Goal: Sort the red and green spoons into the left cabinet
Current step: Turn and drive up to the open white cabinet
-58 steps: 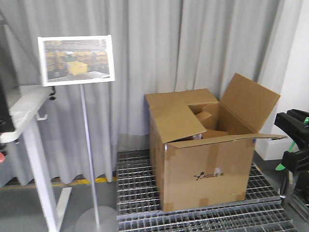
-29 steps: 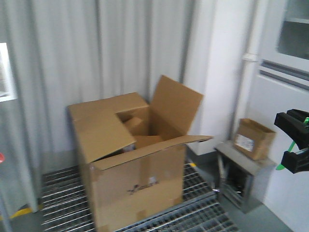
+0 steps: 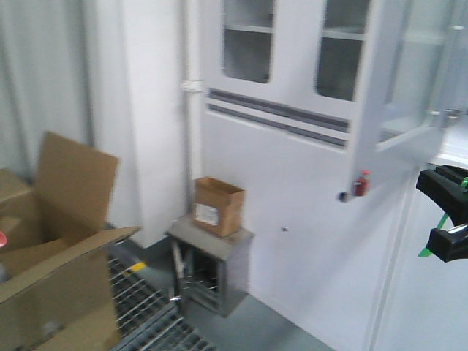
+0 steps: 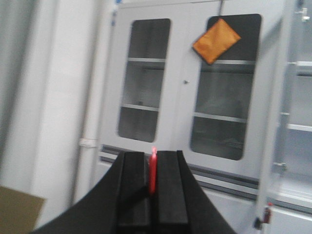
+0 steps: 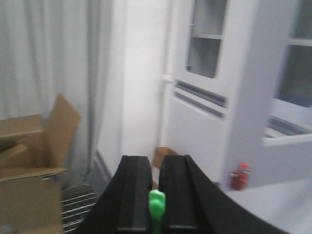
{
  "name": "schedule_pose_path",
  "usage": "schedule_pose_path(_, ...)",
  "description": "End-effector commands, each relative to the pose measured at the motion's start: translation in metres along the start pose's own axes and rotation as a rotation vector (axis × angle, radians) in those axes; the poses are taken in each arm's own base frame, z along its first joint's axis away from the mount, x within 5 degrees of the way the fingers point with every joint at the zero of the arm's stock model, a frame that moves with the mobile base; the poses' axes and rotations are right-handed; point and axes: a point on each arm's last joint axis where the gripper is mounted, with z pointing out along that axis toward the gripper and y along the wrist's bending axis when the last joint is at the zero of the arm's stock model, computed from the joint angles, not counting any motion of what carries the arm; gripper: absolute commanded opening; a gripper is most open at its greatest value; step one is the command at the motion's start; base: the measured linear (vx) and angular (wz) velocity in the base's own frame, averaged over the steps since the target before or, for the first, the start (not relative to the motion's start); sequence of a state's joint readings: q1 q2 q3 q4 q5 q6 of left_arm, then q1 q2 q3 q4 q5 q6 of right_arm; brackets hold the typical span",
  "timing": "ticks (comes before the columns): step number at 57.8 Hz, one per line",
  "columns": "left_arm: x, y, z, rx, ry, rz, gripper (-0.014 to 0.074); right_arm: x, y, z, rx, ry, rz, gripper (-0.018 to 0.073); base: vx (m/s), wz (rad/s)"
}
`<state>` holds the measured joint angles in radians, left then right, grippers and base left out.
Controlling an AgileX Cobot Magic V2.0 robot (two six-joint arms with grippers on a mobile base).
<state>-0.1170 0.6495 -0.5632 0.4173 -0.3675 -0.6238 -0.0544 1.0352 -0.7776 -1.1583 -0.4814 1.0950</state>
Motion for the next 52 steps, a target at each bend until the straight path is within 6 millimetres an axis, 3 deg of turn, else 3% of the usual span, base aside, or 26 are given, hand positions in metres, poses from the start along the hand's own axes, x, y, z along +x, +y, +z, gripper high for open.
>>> schedule_pose_path(1, -0.0165, -0.0058, 0.0009, 0.044, -0.091, -0.013, -0.0006, -0.0167, 0.0021, -0.0037, -0.012, -0.069, 0.003, -0.0009, 0.18, -0.71)
schedule_pose_path(52, -0.0165, -0.0058, 0.0009, 0.044, -0.091, -0.013, -0.0006, -0.0167, 0.002, -0.0037, -0.012, -0.069, 0.002, -0.0009, 0.18, -0.68)
